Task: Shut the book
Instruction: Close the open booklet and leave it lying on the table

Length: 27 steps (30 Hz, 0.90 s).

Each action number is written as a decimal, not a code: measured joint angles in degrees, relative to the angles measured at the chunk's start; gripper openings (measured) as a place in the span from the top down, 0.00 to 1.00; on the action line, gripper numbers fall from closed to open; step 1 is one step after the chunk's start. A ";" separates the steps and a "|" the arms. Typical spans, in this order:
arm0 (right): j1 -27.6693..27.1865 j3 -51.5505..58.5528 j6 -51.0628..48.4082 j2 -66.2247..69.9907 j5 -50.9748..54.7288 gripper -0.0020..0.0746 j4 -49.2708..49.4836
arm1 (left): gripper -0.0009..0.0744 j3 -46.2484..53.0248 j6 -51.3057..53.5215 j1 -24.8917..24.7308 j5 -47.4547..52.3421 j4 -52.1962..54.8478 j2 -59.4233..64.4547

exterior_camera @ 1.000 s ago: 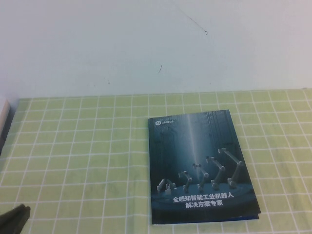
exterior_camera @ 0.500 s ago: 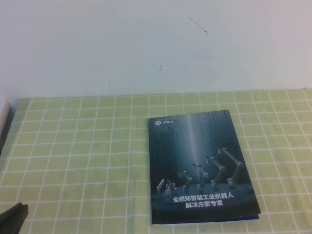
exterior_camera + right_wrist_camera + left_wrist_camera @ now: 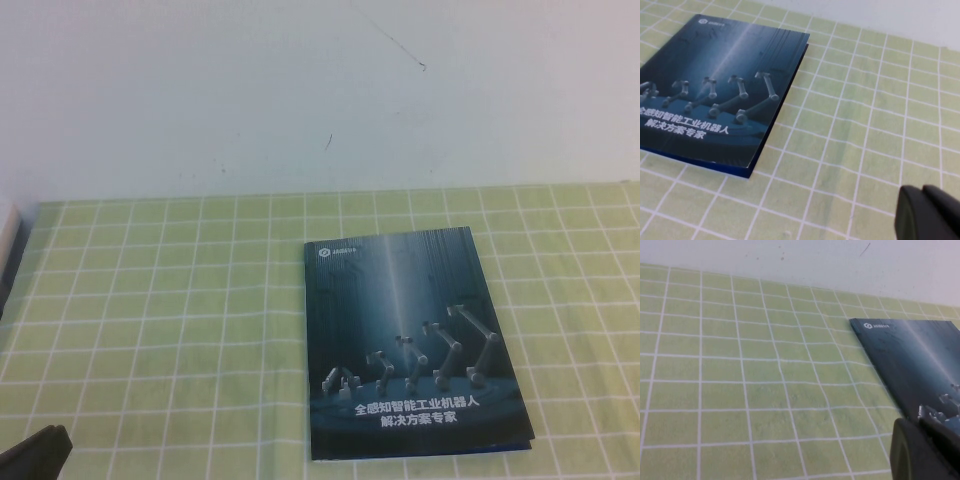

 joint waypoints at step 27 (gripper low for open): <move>0.00 0.00 0.00 -0.37 0.11 0.98 0.08 | 0.99 7.49 9.17 9.39 12.63 10.07 -20.29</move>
